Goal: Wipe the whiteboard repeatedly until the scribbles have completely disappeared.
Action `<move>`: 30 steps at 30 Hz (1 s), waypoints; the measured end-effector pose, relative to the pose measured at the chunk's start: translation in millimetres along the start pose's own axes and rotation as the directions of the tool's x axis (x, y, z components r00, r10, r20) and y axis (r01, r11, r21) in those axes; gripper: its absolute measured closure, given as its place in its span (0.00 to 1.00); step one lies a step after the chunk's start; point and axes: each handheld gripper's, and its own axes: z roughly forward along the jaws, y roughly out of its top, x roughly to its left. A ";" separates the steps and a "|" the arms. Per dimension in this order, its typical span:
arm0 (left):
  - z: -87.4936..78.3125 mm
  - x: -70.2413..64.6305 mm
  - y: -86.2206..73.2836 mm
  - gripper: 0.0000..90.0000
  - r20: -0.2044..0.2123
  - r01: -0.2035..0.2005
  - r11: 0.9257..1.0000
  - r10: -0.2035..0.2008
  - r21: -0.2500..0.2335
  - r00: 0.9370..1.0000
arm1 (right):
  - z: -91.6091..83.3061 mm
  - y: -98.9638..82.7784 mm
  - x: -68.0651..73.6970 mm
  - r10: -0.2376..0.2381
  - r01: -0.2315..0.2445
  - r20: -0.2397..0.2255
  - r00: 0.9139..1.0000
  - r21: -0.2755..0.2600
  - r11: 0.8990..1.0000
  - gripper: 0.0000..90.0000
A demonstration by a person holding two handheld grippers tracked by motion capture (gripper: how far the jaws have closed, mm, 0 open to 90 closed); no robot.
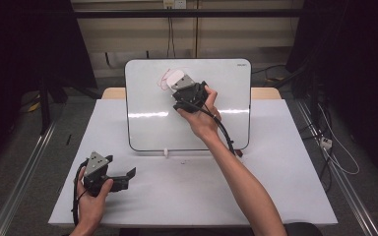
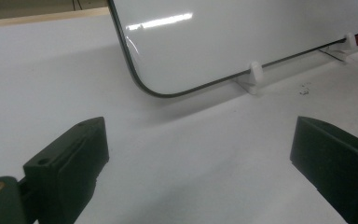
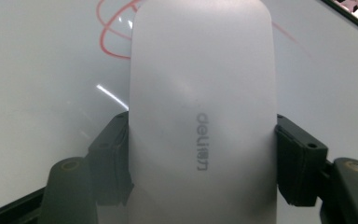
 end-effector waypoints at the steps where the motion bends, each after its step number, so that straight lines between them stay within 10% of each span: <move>1: 0.0 -0.1 0.0 0.05 0.000 0.000 1.000 0.000 -0.001 1.000 | 0.4 0.2 2.2 -0.007 0.007 -0.004 1.000 0.000 1.000 0.35; 11: -0.6 0.4 -0.1 0.05 0.002 0.002 1.000 -0.002 -0.002 1.000 | 4.9 5.9 31.0 -0.056 0.056 -0.028 0.998 -0.006 0.998 0.35; 30: 0.9 -0.4 -0.2 0.05 0.003 -0.002 1.000 0.002 0.003 1.000 | 7.2 10.7 37.6 -0.066 0.066 -0.034 0.997 -0.001 0.998 0.35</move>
